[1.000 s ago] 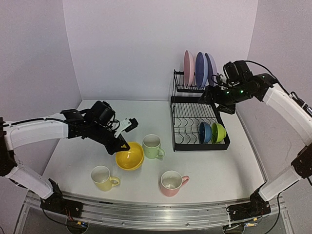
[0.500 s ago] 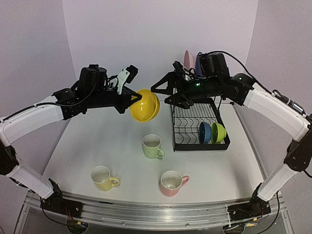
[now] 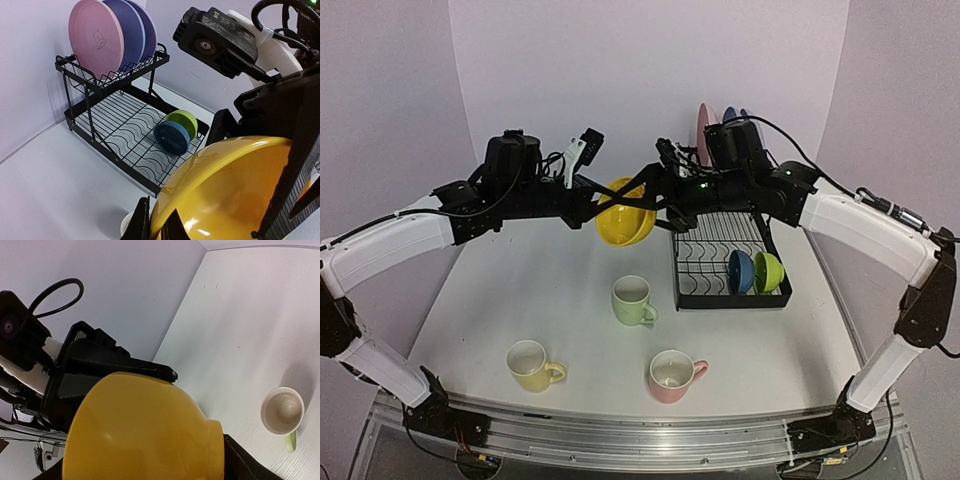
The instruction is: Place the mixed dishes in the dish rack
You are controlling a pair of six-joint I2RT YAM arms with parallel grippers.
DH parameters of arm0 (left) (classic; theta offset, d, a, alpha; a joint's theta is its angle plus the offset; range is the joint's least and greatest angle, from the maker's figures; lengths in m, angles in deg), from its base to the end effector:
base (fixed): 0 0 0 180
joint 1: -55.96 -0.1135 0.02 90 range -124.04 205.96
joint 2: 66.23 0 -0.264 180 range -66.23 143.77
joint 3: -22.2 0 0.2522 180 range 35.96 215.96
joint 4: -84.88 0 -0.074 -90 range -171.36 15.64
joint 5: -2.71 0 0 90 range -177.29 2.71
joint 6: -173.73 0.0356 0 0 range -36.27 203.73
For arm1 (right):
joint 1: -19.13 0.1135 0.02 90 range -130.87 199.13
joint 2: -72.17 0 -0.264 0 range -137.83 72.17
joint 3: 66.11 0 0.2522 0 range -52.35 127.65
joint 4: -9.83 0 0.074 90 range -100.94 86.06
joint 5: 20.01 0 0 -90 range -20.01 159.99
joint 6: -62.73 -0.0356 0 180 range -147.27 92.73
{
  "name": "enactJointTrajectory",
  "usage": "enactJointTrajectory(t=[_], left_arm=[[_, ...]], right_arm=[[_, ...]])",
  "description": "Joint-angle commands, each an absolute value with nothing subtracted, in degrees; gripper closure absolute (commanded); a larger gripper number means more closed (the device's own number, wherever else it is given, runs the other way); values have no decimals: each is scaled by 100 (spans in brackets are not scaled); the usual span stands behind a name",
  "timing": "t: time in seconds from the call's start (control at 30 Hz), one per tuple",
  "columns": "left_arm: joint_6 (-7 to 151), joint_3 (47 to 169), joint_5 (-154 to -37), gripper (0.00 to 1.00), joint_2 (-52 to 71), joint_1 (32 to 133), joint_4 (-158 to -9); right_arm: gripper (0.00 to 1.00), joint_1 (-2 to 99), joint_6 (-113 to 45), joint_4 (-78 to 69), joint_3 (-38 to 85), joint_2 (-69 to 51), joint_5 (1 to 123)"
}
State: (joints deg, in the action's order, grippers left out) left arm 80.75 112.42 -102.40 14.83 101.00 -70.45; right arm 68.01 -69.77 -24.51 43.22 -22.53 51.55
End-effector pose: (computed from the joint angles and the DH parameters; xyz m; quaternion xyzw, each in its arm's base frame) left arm 0.2283 -0.2418 0.3855 0.3575 0.7080 -0.3397 0.5055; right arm 0.2461 0.2990 0.4040 -0.1370 0.8008 0.4981 0.3032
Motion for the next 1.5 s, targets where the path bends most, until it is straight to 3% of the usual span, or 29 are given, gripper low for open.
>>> enactJointTrajectory(t=[0.0, 0.2, 0.4, 0.43, 0.53, 0.6, 0.67, 0.8, 1.03, 1.47], left_arm=[[7842, 11586, -10510, 100, 1524, 10032, -7519], [7855, 11557, -10513, 100, 1542, 10022, -7519], [7860, 11379, -10519, 97, 1539, 9983, -7460], [7875, 11357, -10522, 88, 1541, 9982, -7452], [7952, 11262, -10473, 38, 1527, 9982, -7446], [8032, 11230, -10327, 23, 1499, 9981, -7460], [8151, 11225, -10141, 17, 1464, 9974, -7463], [8496, 11195, -9674, 11, 1372, 9972, -7468], [8715, 11052, -9500, 11, 1246, 9964, -7451], [8777, 10844, -9374, 11, 979, 9964, -7389]], right_arm=[[26, 6857, -7058, -2248, 4473, -2327, 4977], [55, 6860, -7022, -2233, 4485, -2290, 4989], [99, 6860, -6956, -2253, 4307, -2076, 5252], [100, 6860, -6943, -2292, 4262, -2029, 5365], [100, 6859, -6817, -2600, 4177, -1894, 5796], [100, 6860, -6714, -3070, 4227, -1844, 6214], [100, 6854, -6606, -3680, 4317, -1799, 6694], [100, 6854, -6470, -4659, 4378, -1681, 7970], [100, 6778, -5793, -6572, 5019, -2567, 10784], [100, 5806, -5449, -6708, 5730, -4368, 10249]])
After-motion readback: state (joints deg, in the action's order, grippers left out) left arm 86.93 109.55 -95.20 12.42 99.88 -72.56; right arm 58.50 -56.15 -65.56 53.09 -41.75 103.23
